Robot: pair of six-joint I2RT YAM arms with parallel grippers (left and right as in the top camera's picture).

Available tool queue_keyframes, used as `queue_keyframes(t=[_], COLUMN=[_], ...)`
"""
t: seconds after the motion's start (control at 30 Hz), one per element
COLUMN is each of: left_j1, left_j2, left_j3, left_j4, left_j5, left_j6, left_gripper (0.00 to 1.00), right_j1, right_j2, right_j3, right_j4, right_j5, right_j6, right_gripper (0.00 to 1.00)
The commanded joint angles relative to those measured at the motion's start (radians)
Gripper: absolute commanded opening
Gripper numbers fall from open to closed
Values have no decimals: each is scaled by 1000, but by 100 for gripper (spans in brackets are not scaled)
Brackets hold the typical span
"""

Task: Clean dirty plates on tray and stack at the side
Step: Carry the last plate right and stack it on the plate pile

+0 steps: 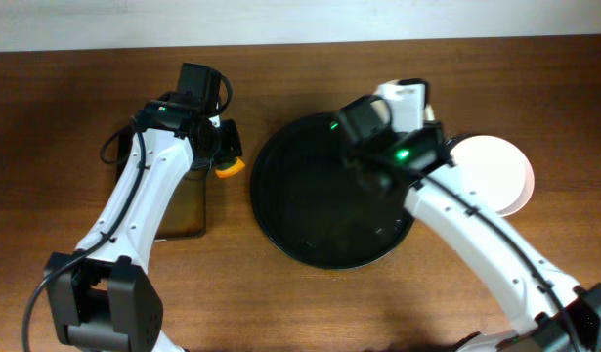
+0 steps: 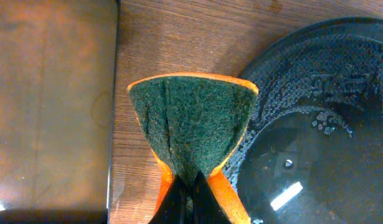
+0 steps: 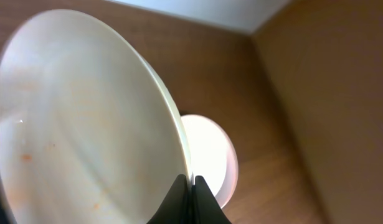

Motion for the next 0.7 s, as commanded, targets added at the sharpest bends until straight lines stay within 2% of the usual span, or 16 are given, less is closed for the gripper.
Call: queue_keyframes(t=[0.0, 0.13, 0.23, 0.33, 0.47, 0.5, 0.53, 0.57, 0.67], left_j1=[7, 7, 7, 7, 7, 7, 7, 7, 7], left_j2=[-36, -36, -36, -36, -36, -36, -36, -36, -36], left_j3=[17, 17, 17, 17, 17, 17, 17, 17, 17], left_j4=[2, 2, 2, 2, 1, -2, -3, -2, -8], left_j5=[-3, -3, -4, -3, -3, -3, -3, -4, -15], left_j6=[-13, -13, -13, -13, -13, -13, -13, -13, -12], left_gripper=[0, 0, 0, 0, 0, 0, 0, 0, 0], right_j1=[-237, -609, -819, -933, -945, -945, -945, -945, -943], right_j2=[-11, -4, 28, 98, 198, 214, 212, 204, 150], right_j3=[21, 20, 16, -1, -2, -1, -1, 0, 19], right_j4=[-2, 2, 0, 2, -3, -10, -16, -21, -26], right_j5=[-214, -506, -661, -751, -773, -790, -799, -812, -928], right_j6=[110, 132, 124, 123, 98, 98, 97, 92, -7], right_gripper=[4, 4, 4, 4, 4, 10, 25, 51, 58])
